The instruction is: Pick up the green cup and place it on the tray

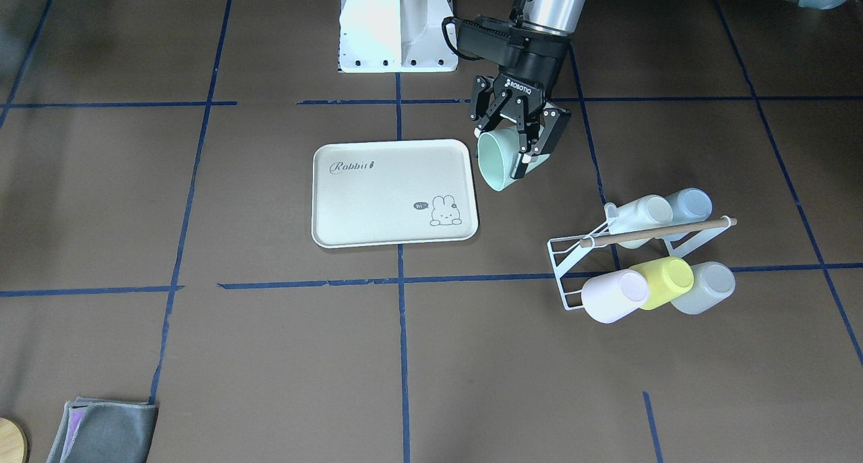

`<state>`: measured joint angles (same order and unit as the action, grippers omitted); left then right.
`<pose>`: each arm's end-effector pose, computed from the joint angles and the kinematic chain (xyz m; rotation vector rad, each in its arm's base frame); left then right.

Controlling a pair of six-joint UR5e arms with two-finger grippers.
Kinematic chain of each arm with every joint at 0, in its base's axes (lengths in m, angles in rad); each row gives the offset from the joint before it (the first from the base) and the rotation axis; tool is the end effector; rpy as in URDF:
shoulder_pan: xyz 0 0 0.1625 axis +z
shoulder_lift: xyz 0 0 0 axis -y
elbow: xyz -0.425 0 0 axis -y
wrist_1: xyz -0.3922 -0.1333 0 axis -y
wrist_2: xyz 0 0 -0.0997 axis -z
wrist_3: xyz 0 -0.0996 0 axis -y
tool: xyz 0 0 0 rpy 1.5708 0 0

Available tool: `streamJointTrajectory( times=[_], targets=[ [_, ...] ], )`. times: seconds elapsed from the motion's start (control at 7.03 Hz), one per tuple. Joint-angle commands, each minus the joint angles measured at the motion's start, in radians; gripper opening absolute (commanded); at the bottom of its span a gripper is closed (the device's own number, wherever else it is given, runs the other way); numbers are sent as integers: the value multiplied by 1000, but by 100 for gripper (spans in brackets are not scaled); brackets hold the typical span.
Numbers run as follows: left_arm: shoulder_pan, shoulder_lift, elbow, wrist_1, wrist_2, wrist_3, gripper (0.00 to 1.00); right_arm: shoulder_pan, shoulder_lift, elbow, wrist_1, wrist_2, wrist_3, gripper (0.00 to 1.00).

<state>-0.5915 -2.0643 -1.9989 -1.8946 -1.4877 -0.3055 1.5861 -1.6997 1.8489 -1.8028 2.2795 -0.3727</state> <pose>0.3895 -0.4322 0.1616 1.0543 0.6976 0.5315 0.0750 -0.4252 0.6093 0.0590 -0.7133 -0.3127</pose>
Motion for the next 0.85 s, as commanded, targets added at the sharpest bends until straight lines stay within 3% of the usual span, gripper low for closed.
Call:
streamJointTrajectory(
  times=[0.0, 0.57, 0.71],
  targets=[
    [24, 39, 108, -340, 3, -204, 66, 0, 0, 0, 0, 0, 0, 100],
    [62, 26, 311, -783, 21, -316, 66, 0, 2, -7, 0, -2, 0, 100],
    [111, 23, 321, -847, 146, -317, 66, 0, 2, -7, 0, -2, 0, 100]
  ],
)
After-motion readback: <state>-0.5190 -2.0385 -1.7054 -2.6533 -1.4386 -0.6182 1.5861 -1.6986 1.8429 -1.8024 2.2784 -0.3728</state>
